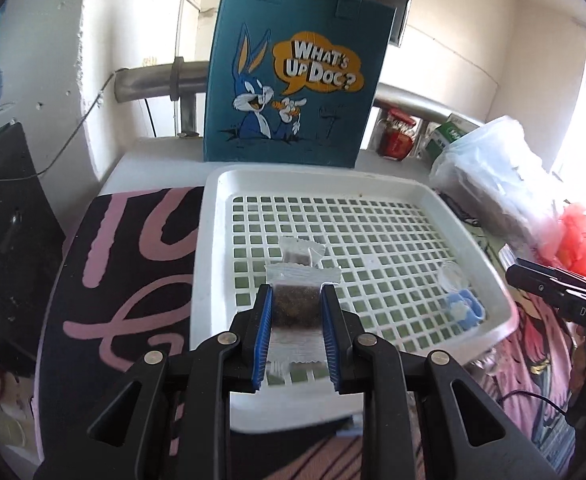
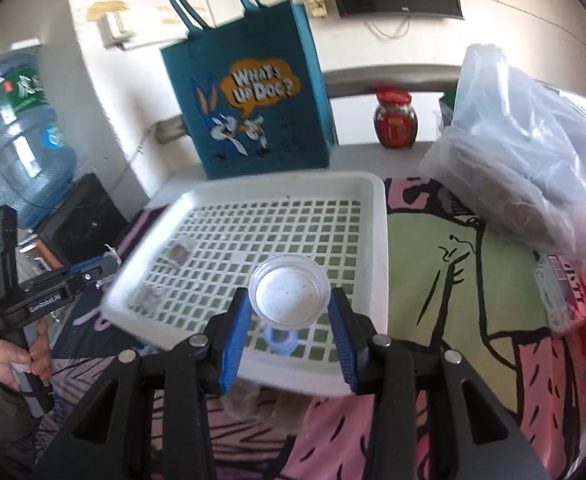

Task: Organize objects
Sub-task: 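Carry the bag with the left tool while the right tool carries the lid over the tray, then open both tools to drop the bag and lid into the tray, then grasp a blue clip from the table with the left tool while the right tool reaches for a bag, then grasp a clear bag with the right tool while the left tool holds the blue clip, then hold the blue clip and the bag at the tray rim with both tools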

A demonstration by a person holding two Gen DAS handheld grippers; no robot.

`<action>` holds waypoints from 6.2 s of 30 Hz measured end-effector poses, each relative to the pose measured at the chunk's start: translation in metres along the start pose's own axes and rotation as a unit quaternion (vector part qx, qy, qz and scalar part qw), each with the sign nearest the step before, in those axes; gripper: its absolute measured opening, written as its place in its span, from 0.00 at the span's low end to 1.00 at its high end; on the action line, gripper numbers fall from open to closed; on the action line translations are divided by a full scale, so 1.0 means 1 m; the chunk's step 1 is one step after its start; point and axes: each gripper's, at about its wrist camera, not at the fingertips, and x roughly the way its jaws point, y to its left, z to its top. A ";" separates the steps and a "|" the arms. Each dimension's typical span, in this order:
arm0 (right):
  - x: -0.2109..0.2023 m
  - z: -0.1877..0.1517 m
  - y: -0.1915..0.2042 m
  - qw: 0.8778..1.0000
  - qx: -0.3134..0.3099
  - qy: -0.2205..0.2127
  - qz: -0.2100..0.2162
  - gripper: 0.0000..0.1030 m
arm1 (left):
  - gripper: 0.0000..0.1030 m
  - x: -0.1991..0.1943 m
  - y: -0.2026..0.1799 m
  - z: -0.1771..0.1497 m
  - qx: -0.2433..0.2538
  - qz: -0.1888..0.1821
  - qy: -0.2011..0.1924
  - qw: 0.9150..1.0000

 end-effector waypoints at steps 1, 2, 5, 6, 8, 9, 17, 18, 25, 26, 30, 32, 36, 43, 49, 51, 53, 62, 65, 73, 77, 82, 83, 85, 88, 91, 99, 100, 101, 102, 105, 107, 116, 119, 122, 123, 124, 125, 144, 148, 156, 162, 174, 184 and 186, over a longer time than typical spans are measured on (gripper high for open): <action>0.008 0.001 -0.002 1.000 -0.002 0.007 -0.007 0.38 | 0.22 0.006 -0.001 0.001 -0.001 0.003 0.003 1.000; 0.017 0.002 -0.001 1.000 -0.004 0.014 -0.013 0.38 | 0.22 0.014 -0.002 0.002 -0.003 0.007 0.008 1.000; 0.042 0.002 0.000 0.999 -0.011 0.035 -0.028 0.38 | 0.22 0.029 -0.005 0.001 -0.005 0.012 0.022 1.000; 0.048 0.002 0.000 0.999 -0.014 0.039 -0.033 0.38 | 0.22 0.033 -0.006 0.000 -0.005 0.012 0.027 1.000; 0.060 0.001 0.000 0.997 -0.018 0.046 -0.051 0.38 | 0.24 0.041 -0.009 -0.002 -0.002 0.010 0.038 0.999; 0.064 0.001 0.000 0.997 -0.018 0.050 -0.057 0.39 | 0.26 0.043 -0.009 -0.002 -0.002 0.008 0.041 0.999; 0.023 0.005 -0.002 1.000 0.005 -0.011 -0.022 0.55 | 0.72 -0.016 -0.007 0.003 -0.018 -0.046 -0.044 0.998; 0.007 0.006 -0.001 0.999 0.008 -0.031 -0.008 0.55 | 0.74 -0.031 -0.006 0.004 -0.022 -0.048 -0.066 0.996; -0.105 -0.016 0.007 0.985 -0.027 -0.167 0.026 0.73 | 0.95 -0.119 -0.007 -0.020 0.002 -0.055 -0.182 0.982; -0.111 -0.022 0.009 0.984 -0.036 -0.171 0.025 0.73 | 0.95 -0.121 -0.009 -0.027 0.014 -0.056 -0.175 0.983; -0.102 -0.045 0.016 0.990 -0.060 -0.127 0.008 0.73 | 0.95 -0.106 -0.017 -0.053 0.042 -0.053 -0.114 0.991; -0.085 -0.056 0.015 0.994 -0.068 -0.090 -0.009 0.73 | 0.95 -0.092 -0.018 -0.066 0.046 -0.053 -0.083 0.994; -0.043 -0.077 0.013 0.996 -0.079 -0.009 -0.036 0.66 | 0.95 -0.059 -0.023 -0.082 0.050 -0.015 -0.011 0.999; -0.005 -0.084 0.015 0.994 -0.072 0.044 -0.062 0.60 | 0.95 -0.029 -0.025 -0.084 0.040 -0.011 0.021 0.999; 0.008 -0.084 0.016 0.991 -0.079 0.053 -0.089 0.51 | 0.95 -0.017 -0.030 -0.078 0.037 -0.010 0.032 0.999; 0.010 -0.083 0.016 0.991 -0.077 0.056 -0.089 0.49 | 0.93 -0.012 -0.029 -0.077 0.033 -0.010 0.040 0.999; 0.013 -0.082 0.014 0.992 -0.073 0.057 -0.086 0.49 | 0.81 -0.004 -0.027 -0.077 0.026 -0.014 0.058 0.998; 0.021 -0.078 0.009 0.993 -0.055 0.065 -0.078 0.24 | 0.38 -0.003 -0.034 -0.079 0.028 -0.059 0.062 0.996; 0.018 -0.079 0.007 0.995 -0.051 0.063 -0.065 0.18 | 0.38 -0.010 -0.033 -0.083 0.026 -0.062 0.056 0.996; -0.011 -0.094 0.021 0.997 -0.062 0.043 -0.018 0.06 | 0.38 -0.047 -0.028 -0.096 0.040 -0.056 0.020 0.997; -0.020 -0.099 0.025 0.997 -0.058 0.051 -0.014 0.28 | 0.38 -0.047 -0.024 -0.098 0.040 -0.045 0.019 0.998; -0.025 -0.092 0.018 0.997 -0.064 0.034 -0.033 0.45 | 0.38 -0.046 -0.026 -0.099 0.042 -0.047 0.017 0.998; -0.021 -0.088 0.017 0.997 -0.067 0.035 -0.033 0.45 | 0.38 -0.046 -0.026 -0.099 0.042 -0.047 0.017 0.998; -0.012 -0.082 0.017 0.996 -0.071 0.038 -0.041 0.45 | 0.38 -0.046 -0.026 -0.099 0.040 -0.046 0.016 0.998; 0.006 -0.076 0.018 0.994 -0.086 0.053 -0.047 0.45 | 0.38 -0.045 -0.025 -0.100 0.037 -0.046 0.018 0.998; 0.025 -0.075 0.017 0.991 -0.098 0.071 -0.050 0.35 | 0.38 -0.045 -0.026 -0.100 0.037 -0.048 0.019 0.998; -0.002 -0.089 0.027 0.995 -0.090 0.038 -0.030 0.28 | 0.38 -0.054 -0.029 -0.098 0.040 -0.054 -0.006 0.998; -0.007 -0.091 0.031 0.995 -0.089 0.030 -0.026 0.28 | 0.38 -0.056 -0.032 -0.097 0.042 -0.057 -0.012 0.997; -0.016 -0.092 0.038 0.996 -0.086 0.016 -0.020 0.28 | 0.38 -0.058 -0.035 -0.097 0.046 -0.059 -0.020 0.997; -0.022 -0.093 0.043 0.996 -0.084 0.005 -0.013 0.28 | 0.38 -0.060 -0.037 -0.097 0.048 -0.058 -0.028 0.997; -0.033 -0.093 0.063 0.996 -0.092 -0.023 0.007 0.28 | 0.38 -0.064 -0.040 -0.097 0.058 -0.056 -0.044 0.996; -0.033 -0.095 0.075 0.994 -0.106 -0.035 0.008 0.28 | 0.38 -0.067 -0.039 -0.097 0.056 -0.056 -0.052 0.996; -0.034 -0.100 0.076 0.991 -0.121 -0.054 0.013 0.28 | 0.38 -0.067 -0.035 -0.098 0.043 -0.055 -0.050 0.996; -0.038 -0.102 0.078 0.990 -0.127 -0.064 0.016 0.28 | 0.38 -0.067 -0.033 -0.098 0.038 -0.056 -0.053 0.996; -0.041 -0.102 0.079 0.989 -0.128 -0.072 0.020 0.28 | 0.38 -0.069 -0.034 -0.098 0.040 -0.056 -0.057 0.996; -0.042 -0.103 0.078 0.989 -0.128 -0.076 0.021 0.28 | 0.38 -0.069 -0.034 -0.098 0.042 -0.056 -0.058 0.996; -0.043 -0.103 0.078 0.988 -0.129 -0.078 0.020 0.28 | 0.38 -0.070 -0.035 -0.098 0.043 -0.055 -0.061 0.996; -0.043 -0.103 0.078 0.988 -0.129 -0.080 0.019 0.28 | 0.38 -0.071 -0.035 -0.099 0.044 -0.053 -0.065 0.996; -0.045 -0.104 0.080 0.987 -0.136 -0.083 0.023 0.28 | 0.38 -0.076 -0.039 -0.100 0.057 -0.054 -0.076 0.994; -0.045 -0.104 0.080 0.987 -0.134 -0.082 0.024 0.28 | 0.38 -0.076 -0.039 -0.100 0.056 -0.054 -0.076 0.994; -0.045 -0.104 0.080 0.987 -0.135 -0.081 0.023 0.28 | 0.38 -0.076 -0.039 -0.100 0.056 -0.054 -0.076 0.994; -0.044 -0.104 0.081 0.987 -0.135 -0.081 0.024 0.28 | 0.38 -0.076 -0.039 -0.100 0.056 -0.054 -0.076 0.994; -0.043 -0.106 0.083 0.987 -0.136 -0.079 0.025 0.29 | 0.38 -0.075 -0.038 -0.100 0.056 -0.055 -0.076 0.994; -0.043 -0.106 0.084 0.987 -0.137 -0.078 0.026 0.29 | 0.38 -0.075 -0.038 -0.100 0.056 -0.055 -0.075 0.994; -0.043 -0.106 0.084 0.987 -0.136 -0.078 0.025 0.29 | 0.38 -0.075 -0.038 -0.100 0.055 -0.055 -0.075 0.994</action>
